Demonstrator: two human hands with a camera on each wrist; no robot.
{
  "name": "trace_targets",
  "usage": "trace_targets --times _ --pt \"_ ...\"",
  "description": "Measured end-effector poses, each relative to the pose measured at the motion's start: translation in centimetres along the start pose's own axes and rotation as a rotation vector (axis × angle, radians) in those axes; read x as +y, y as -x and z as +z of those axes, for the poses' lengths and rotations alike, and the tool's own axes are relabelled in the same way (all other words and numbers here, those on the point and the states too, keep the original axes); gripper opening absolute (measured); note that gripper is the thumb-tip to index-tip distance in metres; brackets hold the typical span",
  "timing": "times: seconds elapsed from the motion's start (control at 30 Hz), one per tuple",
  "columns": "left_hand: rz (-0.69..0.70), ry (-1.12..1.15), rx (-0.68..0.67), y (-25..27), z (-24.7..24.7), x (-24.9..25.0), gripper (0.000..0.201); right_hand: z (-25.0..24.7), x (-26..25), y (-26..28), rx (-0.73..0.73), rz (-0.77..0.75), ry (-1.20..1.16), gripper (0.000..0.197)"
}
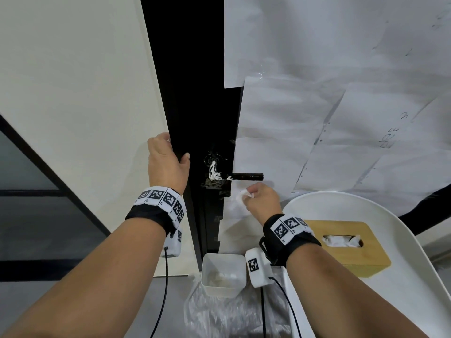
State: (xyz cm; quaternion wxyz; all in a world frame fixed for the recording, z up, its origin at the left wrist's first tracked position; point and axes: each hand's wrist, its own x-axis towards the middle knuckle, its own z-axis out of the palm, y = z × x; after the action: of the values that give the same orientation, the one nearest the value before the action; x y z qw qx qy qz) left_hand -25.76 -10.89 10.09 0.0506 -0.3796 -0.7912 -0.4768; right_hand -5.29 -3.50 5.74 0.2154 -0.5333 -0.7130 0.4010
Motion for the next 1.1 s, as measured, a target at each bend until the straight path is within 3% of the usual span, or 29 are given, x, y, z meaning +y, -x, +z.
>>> trace_targets --times 0.13,0.27,0.47,0.53,0.67,0.9,0.97,1.1 --pt "-0.005 -0.006 -0.001 0.0 -0.1 0.2 0.053 -0.2 0.5 -0.9 0.106 0.197 -0.227 0.028" --pt "0.006 -0.031 -0.003 0.1 -0.3 0.4 0.053 -0.6 0.2 -1.6 0.187 0.321 -0.508 0.015" --pt "0.010 -0.030 -0.006 0.2 -0.3 0.4 0.052 -0.6 -1.2 -1.8 0.120 0.386 -0.959 0.011" --pt "0.016 -0.038 -0.005 0.2 -0.3 0.4 0.052 -0.4 -1.8 -1.5 0.170 0.434 -1.042 0.010" --pt "0.024 -0.044 -0.008 0.1 -0.2 0.3 0.052 0.6 -2.6 -1.1 0.103 0.443 -1.153 0.017" --pt "0.041 -0.055 -0.006 0.0 -0.1 0.0 0.053 2.1 -3.5 -0.5 -0.036 0.434 -1.207 0.019" --pt "0.031 -0.050 -0.009 0.0 -0.1 0.0 0.053 2.4 -3.9 -0.1 -0.107 0.405 -1.083 0.019" --pt "0.027 -0.027 -0.009 -0.1 -0.1 -0.1 0.053 1.5 -4.1 0.6 -0.146 0.274 -0.619 0.010"
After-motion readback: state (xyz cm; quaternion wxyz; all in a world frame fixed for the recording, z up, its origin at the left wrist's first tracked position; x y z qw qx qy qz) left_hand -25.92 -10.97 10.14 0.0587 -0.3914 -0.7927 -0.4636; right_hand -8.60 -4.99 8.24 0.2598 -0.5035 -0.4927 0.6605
